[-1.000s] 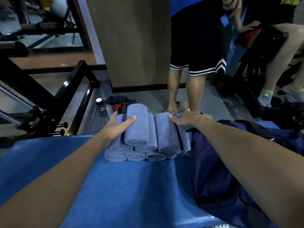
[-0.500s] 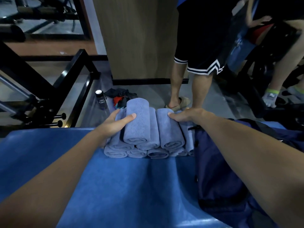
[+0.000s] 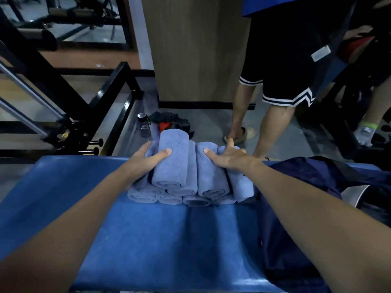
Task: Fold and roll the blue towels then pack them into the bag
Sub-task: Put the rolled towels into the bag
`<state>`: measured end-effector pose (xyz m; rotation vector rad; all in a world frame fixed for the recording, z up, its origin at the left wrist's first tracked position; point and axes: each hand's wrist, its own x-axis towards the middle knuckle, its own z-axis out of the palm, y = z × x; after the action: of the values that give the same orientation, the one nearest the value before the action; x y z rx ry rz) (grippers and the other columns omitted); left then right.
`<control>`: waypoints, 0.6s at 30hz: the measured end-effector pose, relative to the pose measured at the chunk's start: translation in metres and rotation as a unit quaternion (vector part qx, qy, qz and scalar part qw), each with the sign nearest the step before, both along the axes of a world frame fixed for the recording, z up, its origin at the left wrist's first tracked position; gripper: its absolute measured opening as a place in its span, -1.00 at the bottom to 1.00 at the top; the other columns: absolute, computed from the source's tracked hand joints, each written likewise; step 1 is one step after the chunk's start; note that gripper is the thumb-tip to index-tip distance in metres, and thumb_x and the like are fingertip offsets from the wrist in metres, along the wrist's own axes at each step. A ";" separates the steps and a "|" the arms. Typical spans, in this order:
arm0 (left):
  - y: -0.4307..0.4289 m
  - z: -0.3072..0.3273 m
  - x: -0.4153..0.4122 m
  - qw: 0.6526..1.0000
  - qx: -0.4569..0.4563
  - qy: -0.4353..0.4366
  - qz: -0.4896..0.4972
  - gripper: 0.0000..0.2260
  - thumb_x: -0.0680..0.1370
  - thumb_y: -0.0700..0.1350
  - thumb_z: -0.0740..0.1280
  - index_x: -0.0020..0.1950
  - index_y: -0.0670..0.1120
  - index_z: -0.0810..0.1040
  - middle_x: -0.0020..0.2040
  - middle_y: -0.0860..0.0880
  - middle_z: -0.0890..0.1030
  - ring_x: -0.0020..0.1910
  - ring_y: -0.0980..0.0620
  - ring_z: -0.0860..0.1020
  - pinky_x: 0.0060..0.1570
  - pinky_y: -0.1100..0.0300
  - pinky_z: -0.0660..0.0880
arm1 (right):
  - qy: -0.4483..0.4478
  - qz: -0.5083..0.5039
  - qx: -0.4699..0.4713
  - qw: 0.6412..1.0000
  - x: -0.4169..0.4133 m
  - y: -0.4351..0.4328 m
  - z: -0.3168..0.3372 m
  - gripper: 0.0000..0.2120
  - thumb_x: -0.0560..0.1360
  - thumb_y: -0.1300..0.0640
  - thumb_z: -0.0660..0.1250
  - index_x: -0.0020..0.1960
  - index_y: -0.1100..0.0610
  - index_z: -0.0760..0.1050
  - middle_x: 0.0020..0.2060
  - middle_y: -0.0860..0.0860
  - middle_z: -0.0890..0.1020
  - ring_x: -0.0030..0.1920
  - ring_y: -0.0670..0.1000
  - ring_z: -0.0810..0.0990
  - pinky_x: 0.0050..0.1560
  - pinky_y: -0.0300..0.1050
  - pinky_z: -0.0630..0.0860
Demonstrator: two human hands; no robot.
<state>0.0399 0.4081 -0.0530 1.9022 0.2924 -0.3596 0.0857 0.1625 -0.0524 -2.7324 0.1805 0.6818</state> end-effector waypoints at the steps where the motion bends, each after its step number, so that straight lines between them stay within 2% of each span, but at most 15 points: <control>1: 0.004 0.000 -0.002 1.000 0.004 0.000 -0.005 -0.49 0.47 0.31 0.38 0.38 0.27 0.39 0.21 0.17 0.58 0.04 0.20 0.60 -0.19 0.26 0.47 | -0.001 0.003 0.000 1.000 0.000 0.004 -0.002 -0.09 0.48 -0.49 -0.03 0.59 0.05 -0.19 0.58 0.02 -0.08 0.53 0.25 0.03 0.45 0.05 0.17; 5: 0.022 0.002 -0.011 1.000 0.021 0.012 -0.015 -0.61 0.51 0.30 0.33 0.32 0.32 0.41 0.17 0.21 0.58 0.02 0.22 0.58 -0.24 0.22 0.45 | 0.002 0.012 -0.010 1.000 -0.006 0.023 -0.006 -0.06 0.43 -0.54 -0.07 0.60 0.02 -0.09 0.58 -0.05 -0.14 0.51 0.28 0.04 0.43 0.11 0.21; 9: 0.038 0.011 -0.023 0.999 0.040 0.010 -0.023 -0.78 0.58 0.23 0.27 0.21 0.35 0.37 0.02 0.31 0.50 -0.13 0.30 0.51 -0.33 0.28 0.39 | 0.003 -0.011 -0.016 1.000 -0.015 0.045 -0.006 -0.02 0.45 -0.52 -0.05 0.58 0.13 -0.21 0.56 0.08 0.04 0.51 0.26 0.09 0.41 0.10 0.26; 12: 0.053 0.015 -0.032 0.999 0.040 0.017 -0.019 -0.85 0.59 0.20 0.27 0.11 0.36 0.34 -0.01 0.31 0.49 -0.16 0.32 0.51 -0.34 0.32 0.40 | 0.005 0.000 -0.013 1.000 -0.019 0.061 -0.005 -0.02 0.46 -0.51 -0.07 0.58 0.15 -0.24 0.58 0.07 0.00 0.51 0.25 0.14 0.38 0.06 0.29; 13: 0.059 0.013 -0.033 0.999 0.036 0.016 -0.016 -0.83 0.58 0.22 0.29 0.14 0.36 0.38 0.04 0.28 0.53 -0.11 0.30 0.55 -0.28 0.31 0.44 | 0.007 0.001 -0.004 1.000 -0.020 0.064 -0.005 -0.04 0.47 -0.50 -0.06 0.58 0.14 -0.24 0.58 0.07 -0.02 0.51 0.25 0.13 0.39 0.05 0.28; 15: 0.069 0.007 -0.034 0.999 0.029 0.004 -0.023 -0.65 0.51 0.30 0.33 0.27 0.33 0.43 0.19 0.20 0.58 0.03 0.21 0.61 -0.07 0.22 0.54 | 0.005 -0.021 0.028 0.999 -0.025 0.062 -0.004 -0.03 0.46 -0.50 -0.01 0.58 0.08 -0.28 0.58 0.10 -0.03 0.51 0.25 0.13 0.36 0.05 0.26; 18: 0.073 0.001 -0.035 0.999 0.026 -0.010 -0.029 -0.51 0.45 0.37 0.35 0.35 0.36 0.37 0.24 0.18 0.57 0.12 0.14 0.62 0.10 0.12 0.57 | -0.014 -0.068 0.114 0.991 -0.036 0.052 -0.013 0.04 0.36 -0.55 0.11 0.56 -0.07 -0.31 0.57 0.15 0.00 0.52 0.23 0.12 0.39 0.09 0.25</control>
<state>0.0045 0.4809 -0.0525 1.9675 0.2352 -0.3740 0.0502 0.2144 -0.0653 -2.4841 0.2614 0.5873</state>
